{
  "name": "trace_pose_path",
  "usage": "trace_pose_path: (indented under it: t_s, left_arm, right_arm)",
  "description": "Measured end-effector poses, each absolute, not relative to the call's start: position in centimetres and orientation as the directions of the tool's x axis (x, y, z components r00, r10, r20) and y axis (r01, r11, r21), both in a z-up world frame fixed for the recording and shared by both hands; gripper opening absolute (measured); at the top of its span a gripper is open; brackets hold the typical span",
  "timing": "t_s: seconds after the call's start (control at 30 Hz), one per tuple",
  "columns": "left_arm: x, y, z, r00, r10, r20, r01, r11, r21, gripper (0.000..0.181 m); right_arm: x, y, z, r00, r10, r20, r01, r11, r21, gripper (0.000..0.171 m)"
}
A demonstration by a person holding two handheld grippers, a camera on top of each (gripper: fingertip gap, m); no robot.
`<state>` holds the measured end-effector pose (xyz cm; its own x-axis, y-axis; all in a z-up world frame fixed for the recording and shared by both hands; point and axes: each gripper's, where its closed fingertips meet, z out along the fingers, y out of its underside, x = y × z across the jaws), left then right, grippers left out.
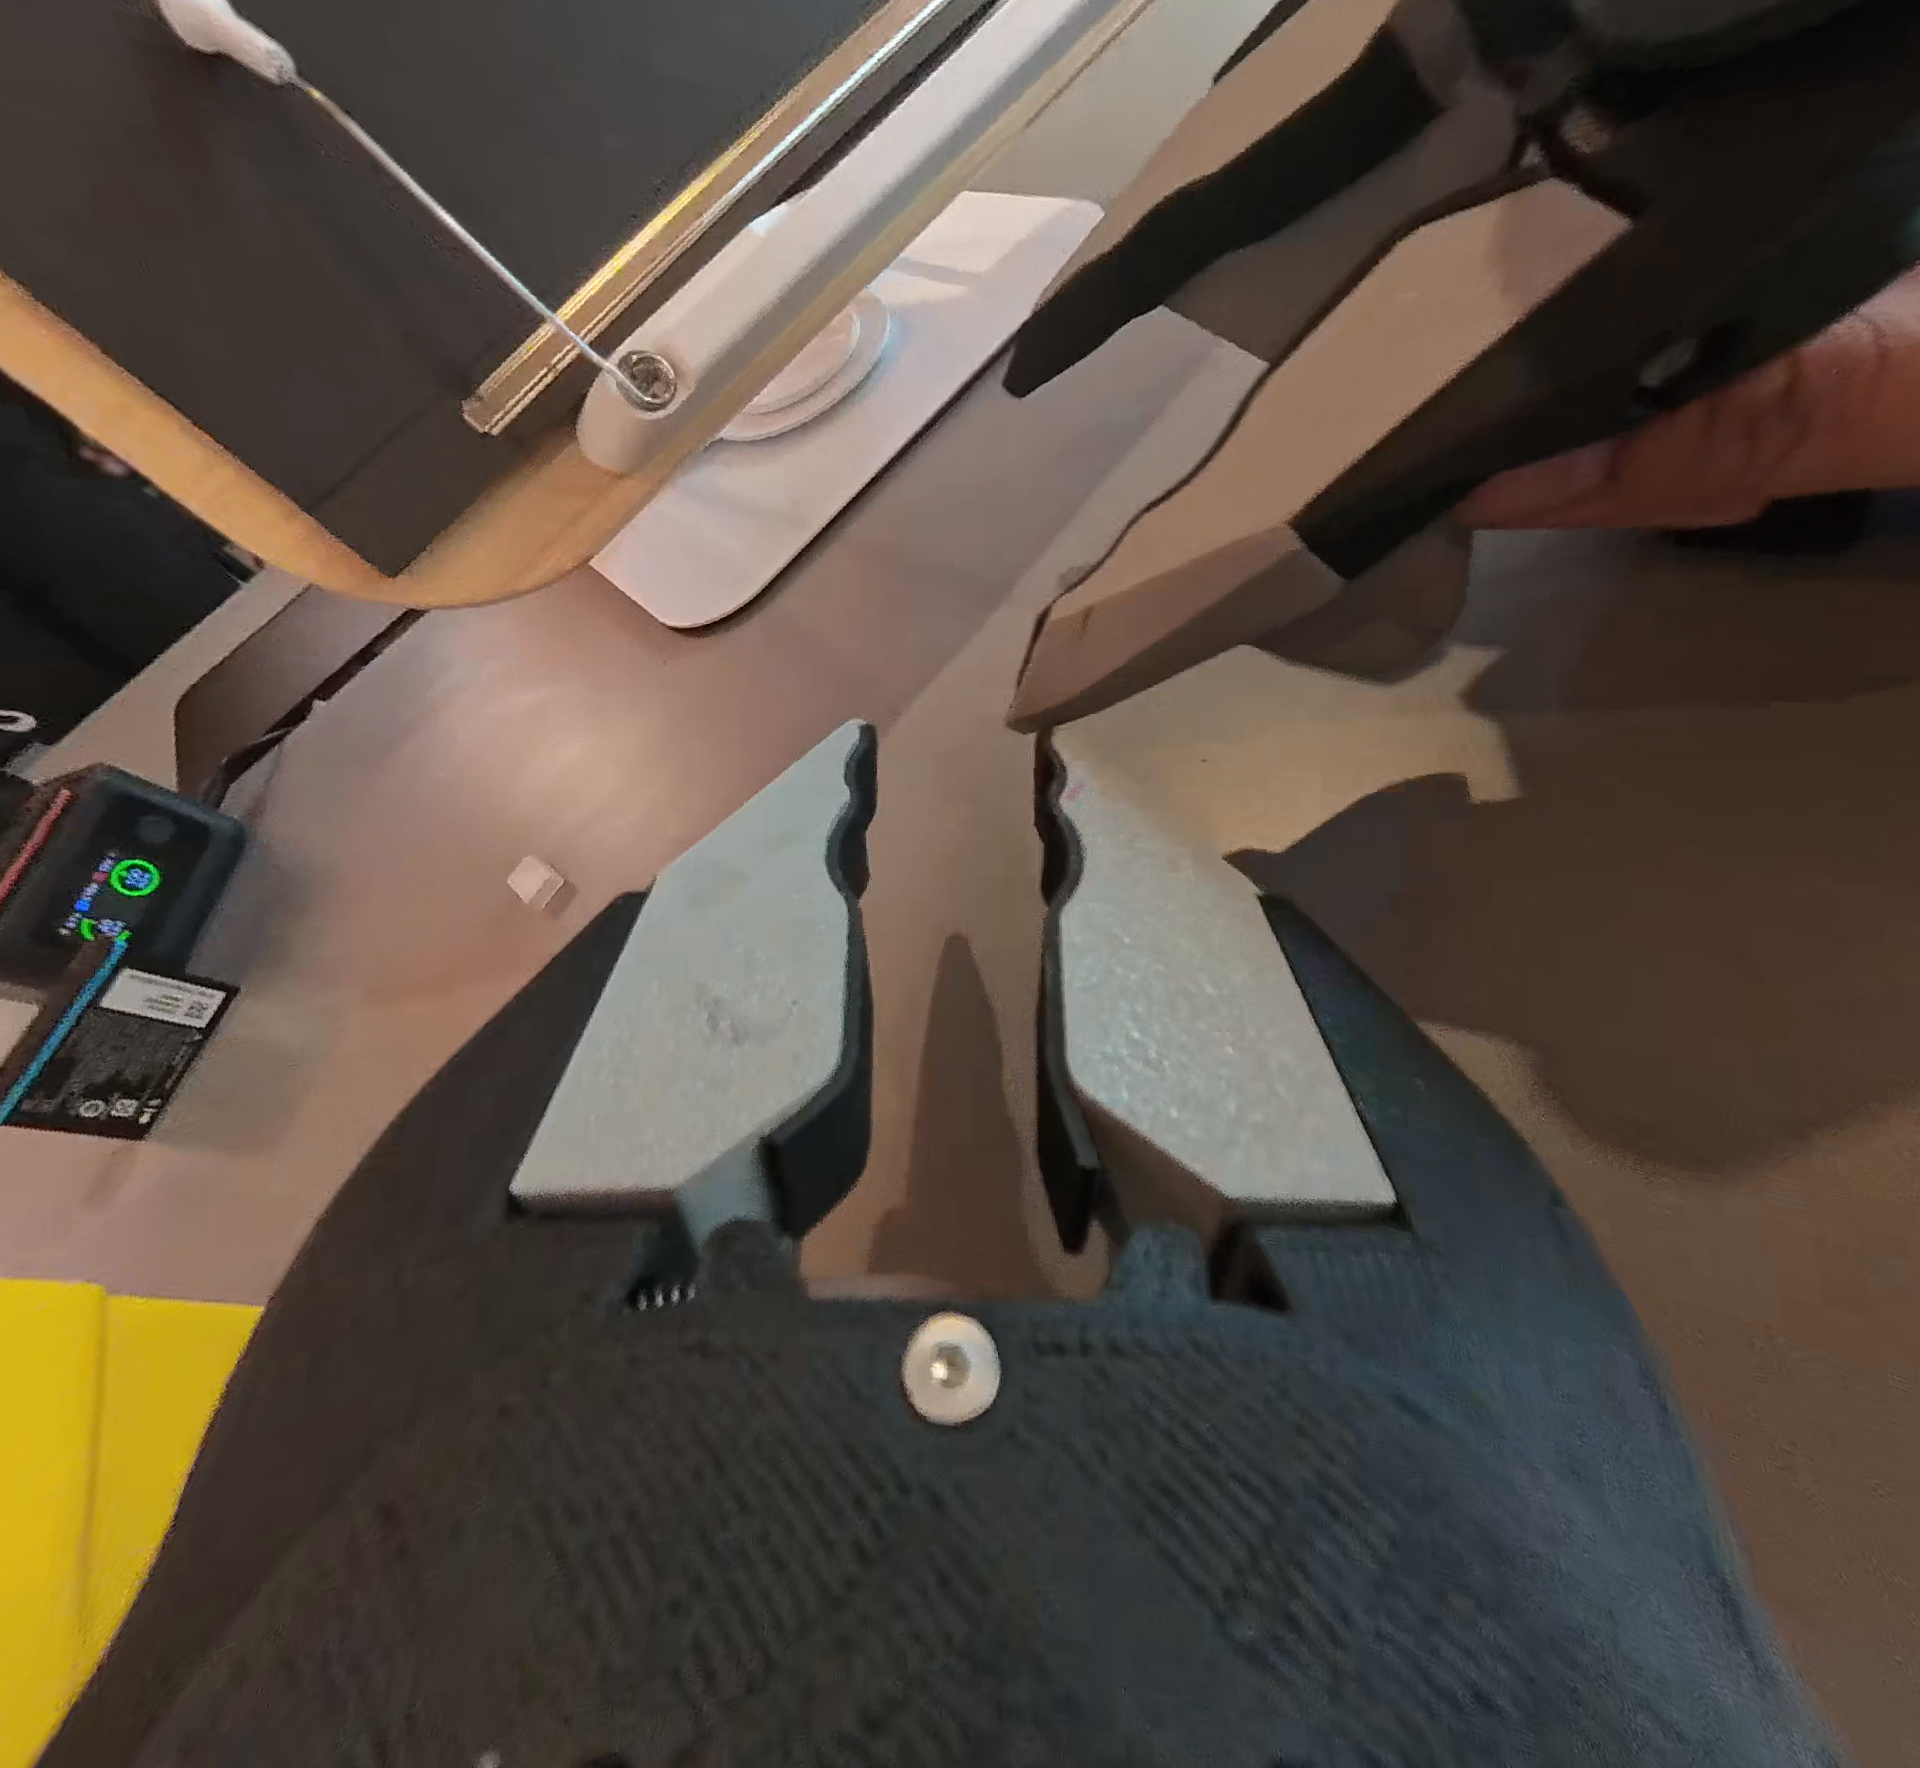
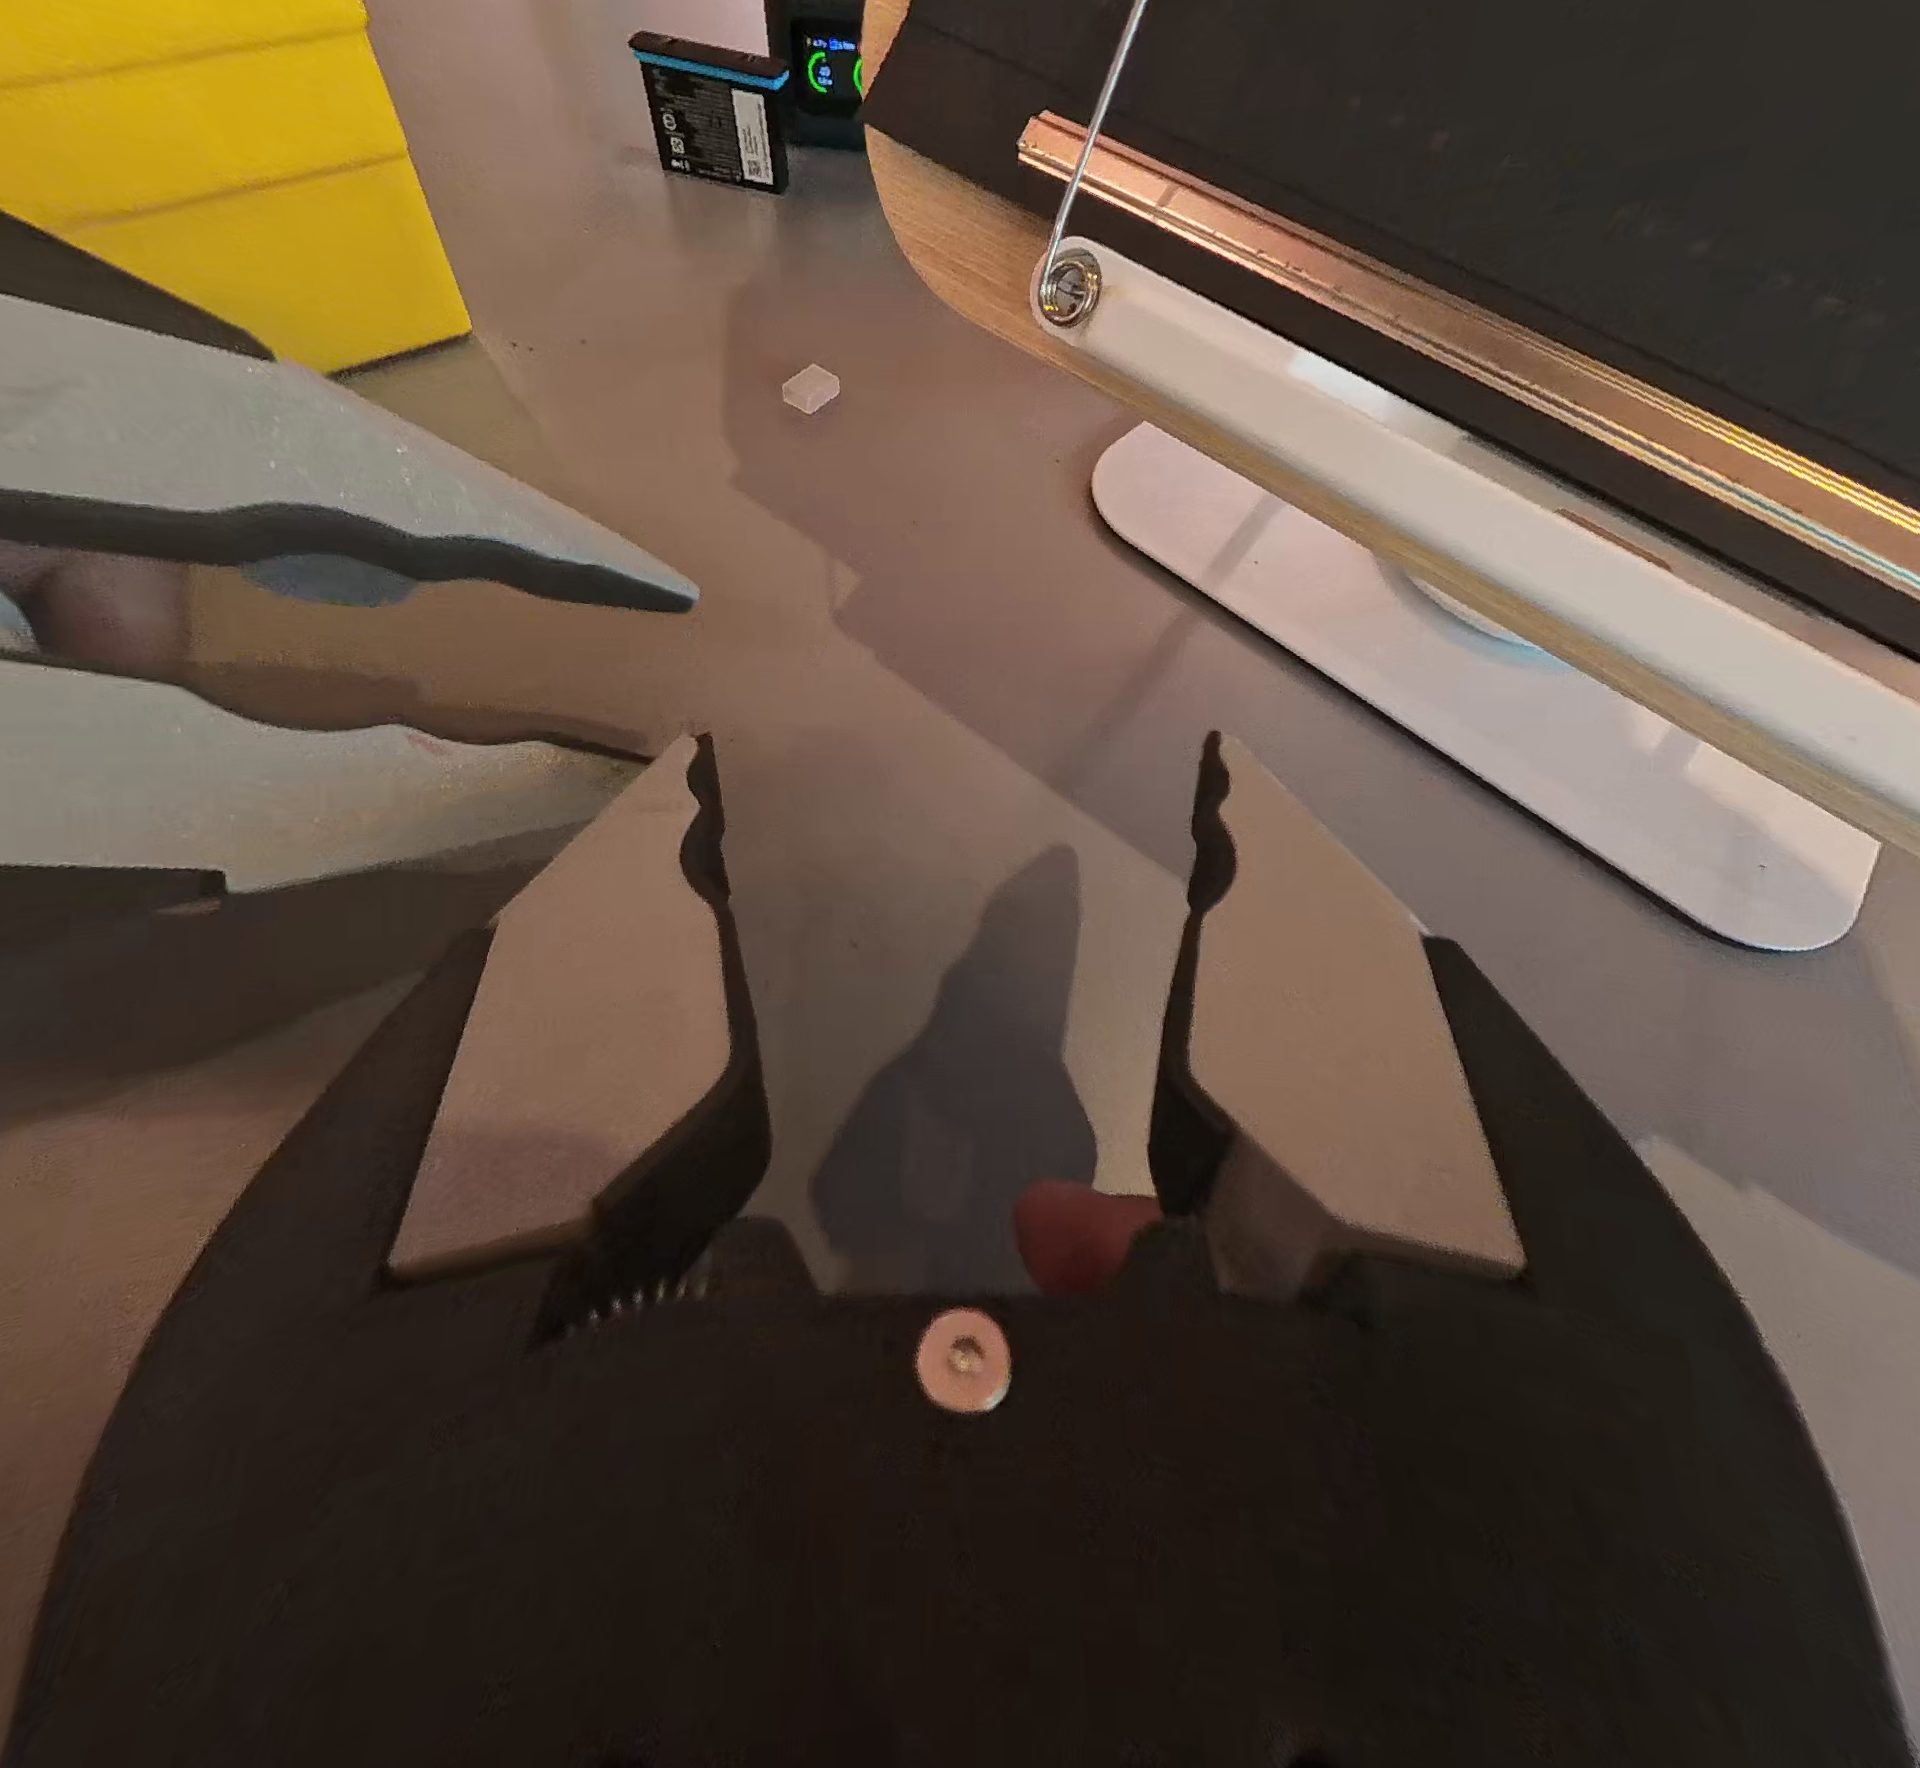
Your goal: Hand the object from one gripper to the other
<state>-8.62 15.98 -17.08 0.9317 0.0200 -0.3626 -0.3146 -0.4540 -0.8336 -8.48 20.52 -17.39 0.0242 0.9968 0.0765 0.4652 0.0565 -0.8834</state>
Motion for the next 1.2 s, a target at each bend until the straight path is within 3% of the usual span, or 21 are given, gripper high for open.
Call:
trace_pose_path:
  t_s: [0.63, 1.0, 1.2]
  left_arm:
    - [-7.9, 15.9, -17.6, 0.95, -0.043, -0.311, -0.294, -0.467, -0.834, 0.033]
    - [-8.4, 15.5, -17.6, 0.94, 0.004, -0.34, -0.297, -0.478, -0.827, 0.032]
    - [-7.1, 14.2, -18.4, 0.96, -0.012, -0.279, -0.244, -0.523, -0.816, 0.037]
  right_arm:
    - [-8.6, 20.5, -18.5, 0.016, 0.995, 0.101, 0.529, 0.077, -0.845, 0.084]
    - [-8.4, 20.2, -19.3, 0.018, 0.976, 0.217, 0.58, 0.167, -0.798, 0.088]
    - [-8.2, 19.9, -19.2, -0.001, 0.985, 0.17, 0.569, 0.14, -0.81, 0.088]
